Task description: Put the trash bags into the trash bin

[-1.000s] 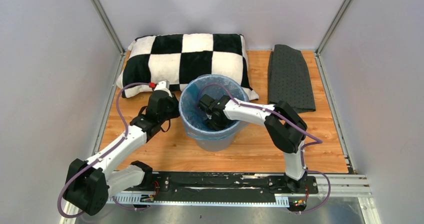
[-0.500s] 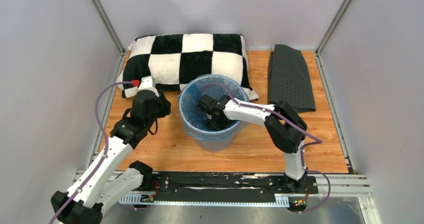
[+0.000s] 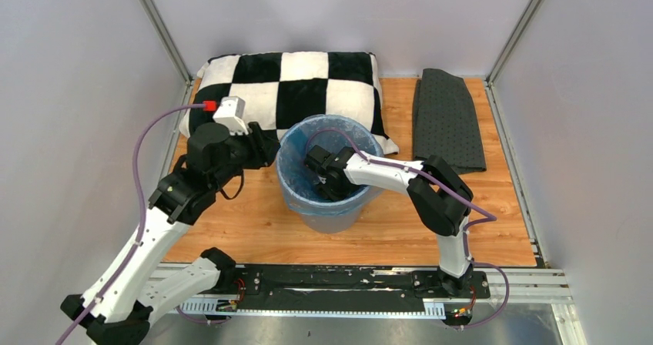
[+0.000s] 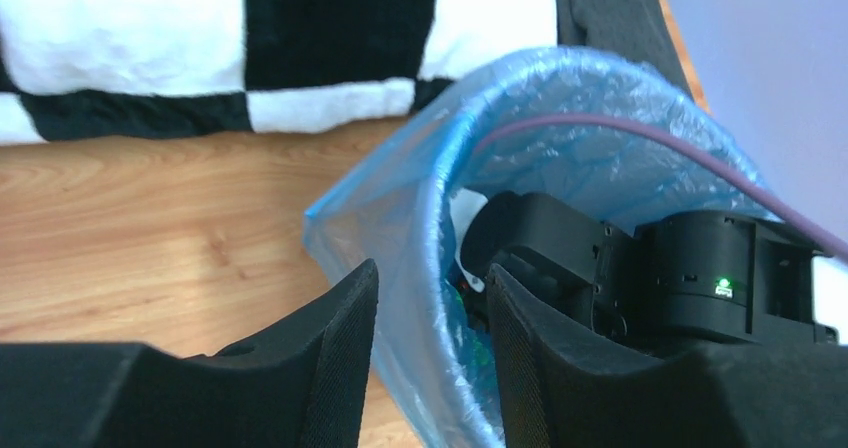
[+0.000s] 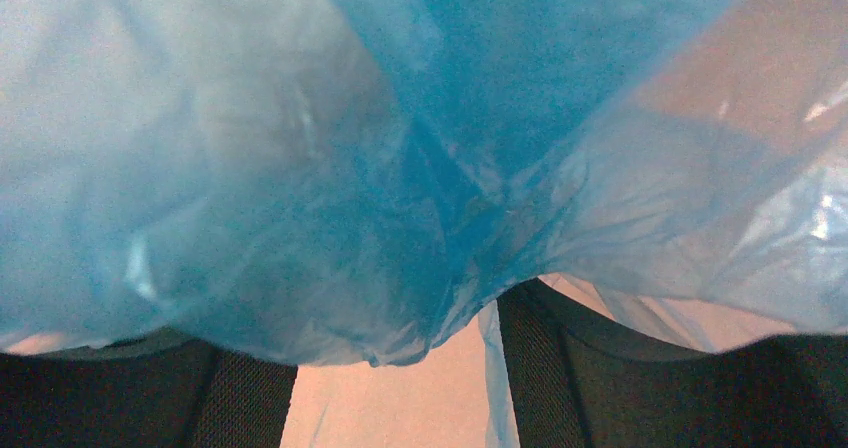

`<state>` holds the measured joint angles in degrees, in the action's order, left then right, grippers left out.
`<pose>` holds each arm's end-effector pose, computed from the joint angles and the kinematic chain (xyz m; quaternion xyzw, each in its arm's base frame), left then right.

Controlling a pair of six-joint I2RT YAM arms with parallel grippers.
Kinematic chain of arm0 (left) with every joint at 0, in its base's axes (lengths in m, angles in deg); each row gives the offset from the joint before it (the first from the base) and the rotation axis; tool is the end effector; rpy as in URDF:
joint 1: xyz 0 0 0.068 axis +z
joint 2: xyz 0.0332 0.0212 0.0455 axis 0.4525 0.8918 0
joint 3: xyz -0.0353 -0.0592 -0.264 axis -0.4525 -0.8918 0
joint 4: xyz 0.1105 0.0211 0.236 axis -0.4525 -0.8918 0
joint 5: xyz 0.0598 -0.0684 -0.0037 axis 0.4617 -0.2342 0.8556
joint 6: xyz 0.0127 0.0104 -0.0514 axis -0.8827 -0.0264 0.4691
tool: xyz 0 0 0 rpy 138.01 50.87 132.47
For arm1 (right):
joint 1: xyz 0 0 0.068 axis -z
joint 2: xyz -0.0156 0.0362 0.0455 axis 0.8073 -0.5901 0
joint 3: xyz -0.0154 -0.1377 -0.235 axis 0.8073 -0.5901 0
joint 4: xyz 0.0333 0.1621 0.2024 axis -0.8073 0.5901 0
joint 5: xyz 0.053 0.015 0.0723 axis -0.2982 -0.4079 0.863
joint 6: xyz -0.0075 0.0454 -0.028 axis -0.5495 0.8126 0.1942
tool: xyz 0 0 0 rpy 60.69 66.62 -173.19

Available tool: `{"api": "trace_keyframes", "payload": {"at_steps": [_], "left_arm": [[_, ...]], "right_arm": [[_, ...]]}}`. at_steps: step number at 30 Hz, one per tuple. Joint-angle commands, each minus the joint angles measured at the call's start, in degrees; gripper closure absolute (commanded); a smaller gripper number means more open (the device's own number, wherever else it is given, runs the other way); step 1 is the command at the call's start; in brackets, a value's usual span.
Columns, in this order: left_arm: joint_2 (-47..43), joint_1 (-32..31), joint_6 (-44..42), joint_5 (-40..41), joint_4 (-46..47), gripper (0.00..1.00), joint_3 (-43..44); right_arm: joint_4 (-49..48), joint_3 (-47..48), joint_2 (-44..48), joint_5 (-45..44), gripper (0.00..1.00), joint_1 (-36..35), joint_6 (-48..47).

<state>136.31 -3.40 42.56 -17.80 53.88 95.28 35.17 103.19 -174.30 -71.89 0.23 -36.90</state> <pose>0.1463 -0.0803 0.3928 -0.0232 0.8096 -0.2417 0.5344 0.2296 0.3068 0.1762 -0.3465 0.9292 0.0338 0.1239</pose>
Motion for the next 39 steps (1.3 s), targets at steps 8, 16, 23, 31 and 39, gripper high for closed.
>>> {"api": "trace_keyframes", "payload": {"at_steps": [8, 16, 23, 31, 39], "left_arm": [[5.0, -5.44, -2.89, 4.73, -5.82, 0.64, 2.22], [8.21, -7.92, -3.31, 5.85, -6.12, 0.75, 2.61], [9.42, -9.57, -3.29, 7.85, -6.06, 0.83, 2.85], [9.59, -10.04, -3.39, 8.77, -6.4, 0.86, 2.45], [9.76, -10.13, -3.22, 8.88, -6.29, 0.86, 2.2]], "right_arm": [[1.37, 0.92, -0.32, 0.2, 0.32, 0.08, -1.23], [2.34, 2.04, -0.28, 0.68, 0.31, -0.05, -1.43], [3.98, 3.5, 0.73, -0.78, 0.28, -1.02, -0.9], [3.77, 2.3, 2.36, 0.1, 0.27, -0.15, -1.01], [3.58, 1.25, 3.64, 1.38, 0.27, 1.45, -1.77]]}}
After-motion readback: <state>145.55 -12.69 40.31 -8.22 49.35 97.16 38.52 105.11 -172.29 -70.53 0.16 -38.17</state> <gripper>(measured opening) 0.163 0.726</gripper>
